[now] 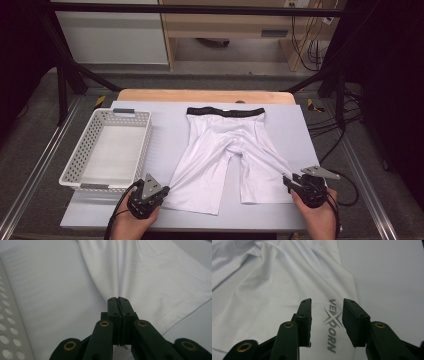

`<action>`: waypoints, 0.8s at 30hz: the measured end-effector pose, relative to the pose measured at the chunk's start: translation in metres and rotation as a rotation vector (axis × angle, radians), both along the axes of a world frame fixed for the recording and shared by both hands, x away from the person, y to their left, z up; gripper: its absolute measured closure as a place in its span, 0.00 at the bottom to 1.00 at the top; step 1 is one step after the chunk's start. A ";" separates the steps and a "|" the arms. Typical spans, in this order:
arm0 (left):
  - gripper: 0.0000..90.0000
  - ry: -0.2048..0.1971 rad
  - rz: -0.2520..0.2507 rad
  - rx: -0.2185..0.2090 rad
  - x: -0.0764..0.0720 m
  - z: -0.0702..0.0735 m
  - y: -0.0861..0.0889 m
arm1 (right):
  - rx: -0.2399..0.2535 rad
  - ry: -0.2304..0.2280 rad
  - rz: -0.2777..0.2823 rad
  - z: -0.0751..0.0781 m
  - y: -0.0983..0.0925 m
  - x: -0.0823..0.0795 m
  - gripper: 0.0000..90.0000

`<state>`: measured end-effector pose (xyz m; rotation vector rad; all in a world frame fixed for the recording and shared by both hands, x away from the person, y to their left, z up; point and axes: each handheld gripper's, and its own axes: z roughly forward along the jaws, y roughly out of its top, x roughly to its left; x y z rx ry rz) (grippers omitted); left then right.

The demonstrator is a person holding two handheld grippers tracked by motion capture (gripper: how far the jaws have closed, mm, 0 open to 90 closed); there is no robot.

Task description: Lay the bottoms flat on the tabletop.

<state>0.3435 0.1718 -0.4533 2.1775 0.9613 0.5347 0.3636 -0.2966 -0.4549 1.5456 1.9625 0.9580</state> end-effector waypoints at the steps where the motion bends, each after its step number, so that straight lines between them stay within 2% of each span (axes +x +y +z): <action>1: 0.98 -0.001 0.006 -0.001 0.000 0.000 0.001 | -0.006 0.005 0.001 -0.002 -0.002 -0.001 0.65; 5: 0.91 -0.024 0.028 -0.017 0.001 -0.001 0.003 | -0.016 0.046 -0.001 -0.007 -0.005 -0.003 0.64; 8: 0.78 -0.048 0.038 -0.055 0.002 0.000 0.003 | -0.021 0.064 -0.002 -0.010 -0.004 -0.001 0.64; 11: 0.70 -0.059 0.035 -0.066 0.002 -0.001 0.002 | -0.061 0.094 0.002 -0.014 -0.002 0.000 0.64; 14: 0.68 -0.054 0.027 -0.069 0.001 -0.002 -0.001 | -0.061 0.118 -0.005 -0.018 -0.001 0.000 0.64; 19: 0.66 -0.059 0.011 -0.065 0.000 -0.002 -0.005 | -0.069 0.109 -0.008 -0.019 0.001 -0.001 0.71; 24: 0.65 -0.054 0.019 -0.071 0.001 -0.002 -0.003 | -0.080 0.110 -0.006 -0.018 0.000 -0.002 0.74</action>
